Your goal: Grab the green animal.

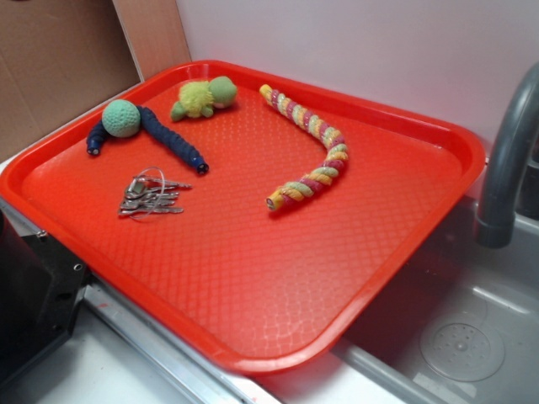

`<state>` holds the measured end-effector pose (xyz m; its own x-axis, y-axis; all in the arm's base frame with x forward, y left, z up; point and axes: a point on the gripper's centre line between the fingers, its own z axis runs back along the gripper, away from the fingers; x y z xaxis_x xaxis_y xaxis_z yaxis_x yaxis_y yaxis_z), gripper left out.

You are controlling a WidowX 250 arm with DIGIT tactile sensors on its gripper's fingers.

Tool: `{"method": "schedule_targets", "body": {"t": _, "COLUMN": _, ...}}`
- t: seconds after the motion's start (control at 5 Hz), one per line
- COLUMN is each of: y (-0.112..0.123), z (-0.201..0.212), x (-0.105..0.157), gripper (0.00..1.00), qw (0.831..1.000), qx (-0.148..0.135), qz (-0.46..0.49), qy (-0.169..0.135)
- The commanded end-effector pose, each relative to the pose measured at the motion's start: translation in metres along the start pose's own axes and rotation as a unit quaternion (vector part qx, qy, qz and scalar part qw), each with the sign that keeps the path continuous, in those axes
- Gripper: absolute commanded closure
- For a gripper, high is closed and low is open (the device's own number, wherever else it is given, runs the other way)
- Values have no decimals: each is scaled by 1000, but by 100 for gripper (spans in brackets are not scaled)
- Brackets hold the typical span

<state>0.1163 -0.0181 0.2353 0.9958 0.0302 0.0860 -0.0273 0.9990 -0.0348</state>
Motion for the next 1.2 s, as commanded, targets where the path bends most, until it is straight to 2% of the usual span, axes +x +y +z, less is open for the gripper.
{"method": "schedule_targets", "body": {"t": 0.0, "y": 0, "z": 0, "x": 0, "gripper": 0, "qw": 1000, "qx": 0, "qz": 0, "qy": 0}}
{"method": "schedule_targets", "body": {"t": 0.2, "y": 14, "z": -11, "x": 17, "gripper": 0, "qw": 999, "qx": 10, "qz": -38, "qy": -19}}
{"method": "schedule_targets", "body": {"t": 0.6, "y": 59, "z": -52, "x": 57, "gripper": 0, "qw": 993, "qx": 20, "qz": -106, "qy": -54}}
{"method": "schedule_targets", "body": {"t": 0.8, "y": 80, "z": -77, "x": 85, "gripper": 0, "qw": 983, "qx": 34, "qz": -163, "qy": -74}}
{"method": "schedule_targets", "body": {"t": 1.0, "y": 95, "z": -93, "x": 106, "gripper": 0, "qw": 981, "qx": 51, "qz": -166, "qy": -92}}
